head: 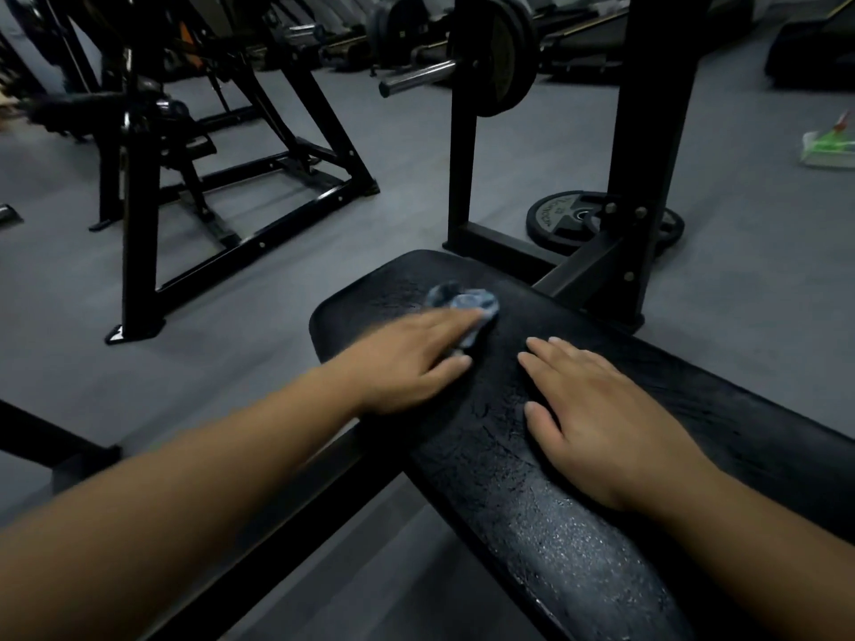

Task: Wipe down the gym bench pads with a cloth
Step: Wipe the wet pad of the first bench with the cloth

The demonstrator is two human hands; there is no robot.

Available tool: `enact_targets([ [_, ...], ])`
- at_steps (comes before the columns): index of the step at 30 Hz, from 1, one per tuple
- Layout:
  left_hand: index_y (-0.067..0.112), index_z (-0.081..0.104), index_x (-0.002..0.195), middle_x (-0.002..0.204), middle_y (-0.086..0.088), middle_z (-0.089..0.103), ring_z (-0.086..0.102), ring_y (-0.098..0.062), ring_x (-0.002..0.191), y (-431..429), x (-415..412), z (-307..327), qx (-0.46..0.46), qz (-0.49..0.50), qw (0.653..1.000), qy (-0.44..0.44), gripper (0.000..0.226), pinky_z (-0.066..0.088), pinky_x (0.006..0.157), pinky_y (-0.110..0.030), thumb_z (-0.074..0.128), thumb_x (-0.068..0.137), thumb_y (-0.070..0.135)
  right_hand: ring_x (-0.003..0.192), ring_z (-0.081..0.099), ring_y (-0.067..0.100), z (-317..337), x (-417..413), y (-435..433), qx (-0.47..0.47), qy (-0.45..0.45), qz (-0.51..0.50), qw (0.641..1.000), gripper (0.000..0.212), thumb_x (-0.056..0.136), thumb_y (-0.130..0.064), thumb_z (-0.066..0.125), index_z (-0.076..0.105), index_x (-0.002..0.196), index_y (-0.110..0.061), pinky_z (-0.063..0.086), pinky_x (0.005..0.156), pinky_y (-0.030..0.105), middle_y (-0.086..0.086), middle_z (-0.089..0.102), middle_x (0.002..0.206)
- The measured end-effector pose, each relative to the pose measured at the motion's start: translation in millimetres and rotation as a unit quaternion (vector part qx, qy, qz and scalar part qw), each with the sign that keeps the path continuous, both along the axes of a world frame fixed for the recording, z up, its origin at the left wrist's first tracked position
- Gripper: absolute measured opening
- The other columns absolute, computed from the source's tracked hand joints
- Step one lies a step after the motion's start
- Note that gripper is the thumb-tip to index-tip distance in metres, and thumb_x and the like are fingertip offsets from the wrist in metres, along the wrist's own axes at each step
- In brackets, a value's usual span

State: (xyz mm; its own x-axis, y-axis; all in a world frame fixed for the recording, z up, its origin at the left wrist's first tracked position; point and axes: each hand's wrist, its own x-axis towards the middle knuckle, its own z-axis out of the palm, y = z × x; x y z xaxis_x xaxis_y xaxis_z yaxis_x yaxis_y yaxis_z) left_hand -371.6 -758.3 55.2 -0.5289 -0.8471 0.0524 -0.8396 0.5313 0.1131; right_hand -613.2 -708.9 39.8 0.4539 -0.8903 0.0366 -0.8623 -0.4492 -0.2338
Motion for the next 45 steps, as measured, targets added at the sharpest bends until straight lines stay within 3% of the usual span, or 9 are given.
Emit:
enact_targets([
  [6, 0.02, 0.04, 0.147, 0.159, -0.008, 0.03, 0.024, -0.025, 0.147, -79, -23, -7, -0.003, 0.192, 0.981, -0.012, 0.058, 0.025, 0.117, -0.04, 0.034, 0.099, 0.051, 0.151, -0.001, 0.006, 0, 0, 0, -0.002, 0.001, -0.001, 1.0, 0.072, 0.091, -0.052, 0.011, 0.013, 0.159, -0.027, -0.003, 0.119, 0.024, -0.009, 0.005, 0.166],
  [13, 0.023, 0.017, 0.159, 0.166, 0.006, 0.007, 0.004, -0.009, 0.152, 13, -15, -14, 0.022, -0.002, 1.0, 0.02, 0.06, 0.003, 0.123, -0.027, 0.025, 0.105, 0.047, 0.152, 0.003, 0.007, -3, -1, -2, -0.012, 0.0, 0.0, 1.0, 0.071, 0.093, -0.052, 0.014, 0.018, 0.158, -0.025, 0.001, 0.121, 0.026, -0.008, 0.01, 0.166],
  [17, 0.015, 0.045, 0.138, 0.147, -0.008, 0.043, 0.039, -0.027, 0.137, -36, 58, -6, 0.052, 0.256, 0.965, 0.035, 0.042, 0.031, 0.113, -0.037, 0.03, 0.107, 0.039, 0.151, 0.001, 0.006, -1, -1, 0, -0.01, -0.003, -0.001, 1.0, 0.065, 0.098, -0.05, 0.016, 0.014, 0.159, -0.026, -0.001, 0.12, 0.025, -0.009, 0.006, 0.166],
  [19, 0.015, 0.045, 0.138, 0.152, -0.011, 0.039, 0.036, -0.028, 0.14, -46, 44, -6, 0.037, 0.3, 0.953, 0.028, 0.045, 0.03, 0.112, -0.038, 0.034, 0.104, 0.042, 0.151, 0.0, 0.006, 0, -1, 1, -0.006, 0.001, -0.002, 1.0, 0.062, 0.101, -0.048, 0.021, 0.013, 0.159, -0.026, -0.002, 0.119, 0.024, -0.009, 0.005, 0.166],
  [24, 0.021, 0.017, 0.16, 0.168, 0.0, 0.007, 0.004, -0.015, 0.154, 30, 22, -16, 0.025, 0.166, 0.986, 0.021, 0.07, 0.008, 0.124, -0.034, 0.02, 0.098, 0.055, 0.151, 0.0, 0.005, -1, -2, 0, -0.004, -0.001, 0.0, 1.0, 0.063, 0.101, -0.049, 0.024, 0.014, 0.159, -0.026, -0.001, 0.12, 0.025, -0.01, 0.006, 0.166],
  [30, 0.018, 0.024, 0.157, 0.167, -0.006, 0.012, 0.009, -0.027, 0.153, -50, 8, -7, 0.055, 0.303, 0.951, 0.023, 0.059, 0.014, 0.123, -0.039, 0.029, 0.104, 0.044, 0.151, 0.0, 0.006, -1, -1, 0, 0.003, 0.003, 0.003, 1.0, 0.063, 0.1, -0.049, 0.02, 0.014, 0.159, -0.026, 0.001, 0.122, 0.026, -0.01, 0.006, 0.166],
  [36, 0.023, 0.022, 0.159, 0.167, 0.005, 0.011, 0.005, -0.013, 0.153, -29, -19, -4, 0.063, 0.063, 0.996, 0.026, 0.053, 0.002, 0.118, -0.022, 0.031, 0.108, 0.037, 0.151, 0.0, 0.005, -1, 1, -4, -0.002, 0.02, 0.064, 0.998, 0.081, 0.083, -0.054, -0.004, 0.016, 0.158, -0.029, -0.002, 0.121, 0.026, -0.011, 0.007, 0.166],
  [41, 0.015, 0.037, 0.149, 0.162, -0.007, 0.026, 0.022, -0.026, 0.149, -88, 6, -3, 0.048, 0.23, 0.972, 0.0, 0.05, 0.02, 0.119, -0.037, 0.032, 0.104, 0.038, 0.151, 0.008, 0.004, -1, 3, -8, 0.0, -0.012, 0.109, 0.994, 0.071, 0.09, -0.045, 0.008, 0.024, 0.157, -0.025, -0.002, 0.119, 0.02, -0.009, 0.015, 0.165],
  [45, 0.021, 0.038, 0.151, 0.163, -0.001, 0.027, 0.018, -0.024, 0.151, -76, -53, -8, 0.061, 0.105, 0.992, 0.028, 0.057, 0.018, 0.121, -0.036, 0.032, 0.1, 0.044, 0.149, 0.015, 0.005, -5, 4, -13, -0.014, -0.022, 0.117, 0.993, 0.077, 0.085, -0.048, 0.008, 0.032, 0.154, -0.024, 0.005, 0.122, 0.023, -0.006, 0.024, 0.163],
])
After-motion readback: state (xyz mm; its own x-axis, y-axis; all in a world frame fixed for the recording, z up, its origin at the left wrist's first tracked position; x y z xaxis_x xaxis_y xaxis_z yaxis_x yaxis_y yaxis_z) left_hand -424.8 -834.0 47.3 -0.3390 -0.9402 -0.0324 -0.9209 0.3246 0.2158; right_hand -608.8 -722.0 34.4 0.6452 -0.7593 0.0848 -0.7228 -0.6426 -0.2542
